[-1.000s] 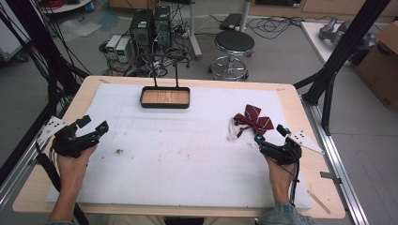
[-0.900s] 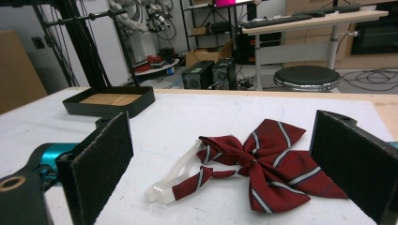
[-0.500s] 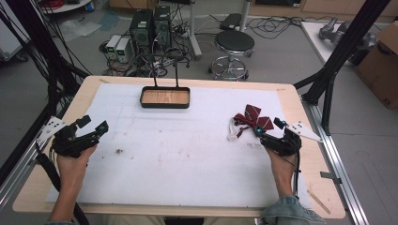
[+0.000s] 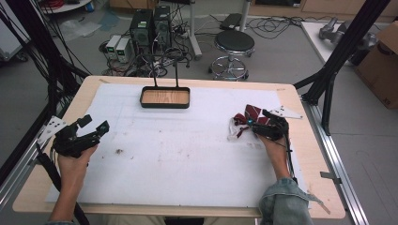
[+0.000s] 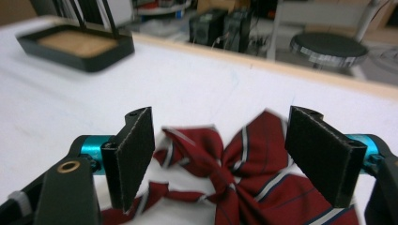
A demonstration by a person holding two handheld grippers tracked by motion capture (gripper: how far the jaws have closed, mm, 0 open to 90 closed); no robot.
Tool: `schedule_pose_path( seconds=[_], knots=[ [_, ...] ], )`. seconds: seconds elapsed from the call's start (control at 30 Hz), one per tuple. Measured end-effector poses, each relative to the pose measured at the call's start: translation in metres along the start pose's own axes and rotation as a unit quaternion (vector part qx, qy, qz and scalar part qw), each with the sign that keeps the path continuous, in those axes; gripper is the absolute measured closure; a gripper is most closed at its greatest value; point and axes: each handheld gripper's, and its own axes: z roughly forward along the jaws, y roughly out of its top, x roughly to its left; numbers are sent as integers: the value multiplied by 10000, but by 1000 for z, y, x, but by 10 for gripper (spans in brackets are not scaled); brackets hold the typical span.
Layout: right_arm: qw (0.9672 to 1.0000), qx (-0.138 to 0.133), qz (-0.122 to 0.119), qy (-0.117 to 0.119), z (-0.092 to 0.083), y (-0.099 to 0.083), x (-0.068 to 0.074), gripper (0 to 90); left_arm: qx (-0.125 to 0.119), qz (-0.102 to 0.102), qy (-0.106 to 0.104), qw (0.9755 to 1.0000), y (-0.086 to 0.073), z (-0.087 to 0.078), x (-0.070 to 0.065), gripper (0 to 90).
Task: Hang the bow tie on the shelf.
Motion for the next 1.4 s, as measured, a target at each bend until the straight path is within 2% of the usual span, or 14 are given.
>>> schedule_pose_path(
  seconds=[0.27,0.43,0.47,0.53,0.63,0.67,0.73,0.83,0.87,1.03,1.1,1.13,1.3,1.4],
  knots=[
    [9979,633,-77,108,23,-9,-9,390,40,-2,-11,10000,-2,2,1,187],
    [9942,1005,-356,146,32,-11,-5,479,44,-4,-11,10000,-2,3,1,188],
    [9918,1185,-463,99,36,-10,-3,532,46,-6,-15,10000,-2,3,1,187],
    [9906,1248,-549,98,38,-10,-1,588,71,5,-21,10000,-2,3,1,188],
    [9888,1328,-676,45,40,-10,1,609,76,6,-40,10000,-3,3,0,188],
    [9860,1488,-747,-40,43,-10,3,603,80,-1,-42,10000,-3,3,0,188],
    [9854,1578,-645,-3,45,-9,0,604,98,4,-55,9999,-3,3,-1,188],
    [9855,1607,-547,65,45,-8,-3,645,86,2,-72,9999,-3,3,-2,188],
    [9841,1639,-680,-93,44,-7,-2,746,73,4,-78,9999,-3,3,-3,189],
    [9821,1682,-833,-183,44,-5,2,766,50,-8,-80,10000,-2,2,-2,189],
    [9829,1624,-843,-223,44,-3,6,767,47,-18,-81,10000,-2,2,-1,189],
    [9854,1461,-842,-253,42,1,10,768,27,-29,-74,10000,-1,2,-2,189],
    [9914,999,-764,-350,40,16,21,768,22,-29,-106,9999,-1,4,-3,189],
    [9933,850,-701,-360,42,28,30,769,34,-26,-132,9999,-1,6,-3,189]
  ],
)
